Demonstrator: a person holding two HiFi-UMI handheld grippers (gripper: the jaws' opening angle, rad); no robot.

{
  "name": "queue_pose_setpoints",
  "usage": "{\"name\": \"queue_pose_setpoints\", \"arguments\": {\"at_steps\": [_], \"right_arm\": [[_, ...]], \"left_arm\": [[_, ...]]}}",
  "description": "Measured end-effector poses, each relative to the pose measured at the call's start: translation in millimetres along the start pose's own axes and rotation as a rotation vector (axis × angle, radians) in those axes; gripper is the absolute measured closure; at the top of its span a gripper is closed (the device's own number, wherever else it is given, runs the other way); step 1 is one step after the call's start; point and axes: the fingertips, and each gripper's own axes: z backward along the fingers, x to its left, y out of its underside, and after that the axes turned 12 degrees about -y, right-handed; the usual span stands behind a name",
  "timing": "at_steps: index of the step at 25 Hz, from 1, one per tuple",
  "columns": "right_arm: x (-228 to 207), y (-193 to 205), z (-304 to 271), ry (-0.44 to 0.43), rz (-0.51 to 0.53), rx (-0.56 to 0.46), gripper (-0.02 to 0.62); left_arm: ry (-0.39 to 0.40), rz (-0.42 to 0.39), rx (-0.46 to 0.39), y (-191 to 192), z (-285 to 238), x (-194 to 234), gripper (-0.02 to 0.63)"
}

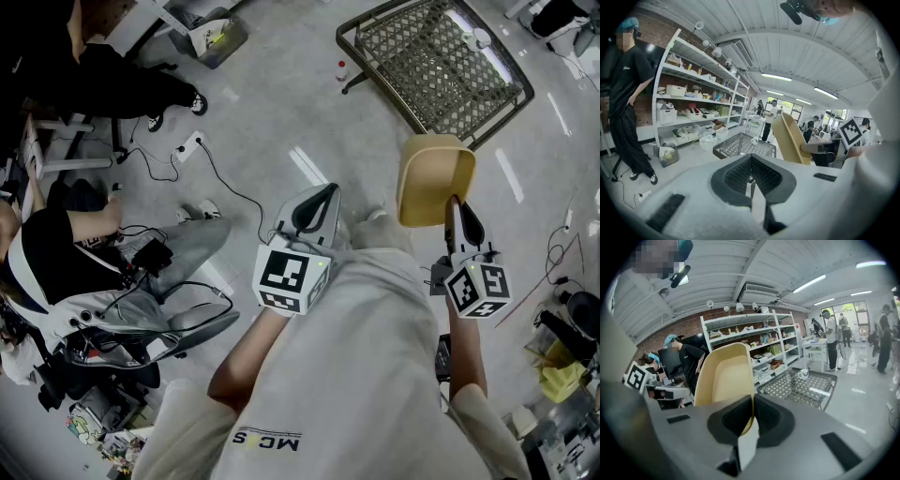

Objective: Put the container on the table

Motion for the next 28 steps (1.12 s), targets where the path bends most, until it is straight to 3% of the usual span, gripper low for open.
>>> {"name": "queue_pose_setpoints", "arguments": {"at_steps": [3,9,13,21,28], "right_arm": [[3.7,7.4,29.4,-0.017,-0.104,0.012,0.568],[-10.2,-5.0,69.2,-0.02,-0.046,-0.014,0.568],[-28.3,7.4,92.1,-0.002,-0.049,-0.03,0.568],[-50.9,5.9,113.7,-0.045,-0.061,-0.075,0.568],[-82.5,10.9,111.9,-0.021,-0.088,-0.069,0.568]], "left_arm": [[0.006,-0.008,-0.006,-1.7,10.3,-30.0,0.583],[0.077,-0.045,0.017,-7.0,7.9,-104.2,0.583],[0.089,-0.081,0.026,2.2,11.1,-134.7,0.583],[0.068,-0.101,0.03,10.4,7.8,-165.2,0.583],[0.041,-0.091,0.042,19.7,0.0,-171.9,0.583]]}}
